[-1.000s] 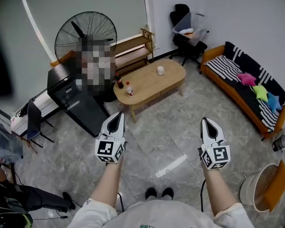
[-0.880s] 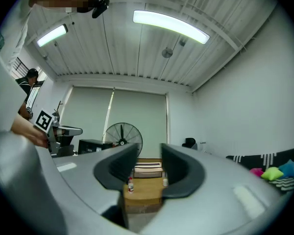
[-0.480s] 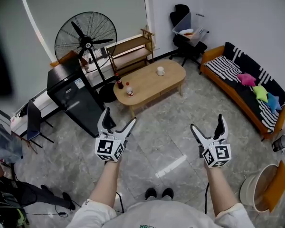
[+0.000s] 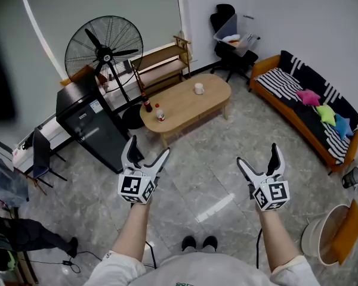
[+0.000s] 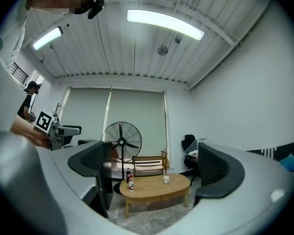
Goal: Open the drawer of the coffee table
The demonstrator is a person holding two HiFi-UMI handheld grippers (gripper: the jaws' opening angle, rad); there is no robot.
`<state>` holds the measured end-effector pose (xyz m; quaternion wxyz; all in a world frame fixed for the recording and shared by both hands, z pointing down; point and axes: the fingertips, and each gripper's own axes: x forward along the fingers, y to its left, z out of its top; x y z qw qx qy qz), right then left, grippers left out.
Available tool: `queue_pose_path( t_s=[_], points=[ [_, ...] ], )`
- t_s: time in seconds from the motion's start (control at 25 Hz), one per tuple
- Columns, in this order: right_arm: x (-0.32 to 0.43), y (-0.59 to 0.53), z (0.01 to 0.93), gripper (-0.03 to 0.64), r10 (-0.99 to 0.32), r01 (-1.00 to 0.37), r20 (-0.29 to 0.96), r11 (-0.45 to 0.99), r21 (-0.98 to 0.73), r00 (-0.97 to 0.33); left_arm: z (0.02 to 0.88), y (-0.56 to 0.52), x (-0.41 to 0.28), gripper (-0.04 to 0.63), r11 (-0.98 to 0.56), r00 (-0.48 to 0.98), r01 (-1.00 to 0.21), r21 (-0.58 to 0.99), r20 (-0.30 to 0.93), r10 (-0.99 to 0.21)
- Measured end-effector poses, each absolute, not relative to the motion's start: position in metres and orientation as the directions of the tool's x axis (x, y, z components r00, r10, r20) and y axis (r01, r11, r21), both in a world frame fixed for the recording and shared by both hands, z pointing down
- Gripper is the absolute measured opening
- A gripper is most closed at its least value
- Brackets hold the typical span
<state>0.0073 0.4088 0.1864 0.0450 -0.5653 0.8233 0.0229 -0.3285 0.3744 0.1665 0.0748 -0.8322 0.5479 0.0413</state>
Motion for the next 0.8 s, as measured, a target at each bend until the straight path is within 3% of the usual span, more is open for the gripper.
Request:
queue_pose_path(
  t_s=[0.48, 0.8],
  points=[
    [0.049, 0.381, 0.206, 0.589, -0.927, -0.929, -0.086, 0.368, -0.021, -0.365, 0.188, 0.355, -0.285, 0.492, -0.384, 0.394, -0.918, -0.094, -0.131, -0.910],
    [0.055, 0.331, 0.221, 0.589, -0.938, -0.939, -0.059, 0.342, -0.010, -0.341, 0.208, 0.288, -0.279, 0.492, -0.405, 0.412, -0.911, -0.077, -0.118, -0.904]
  ],
)
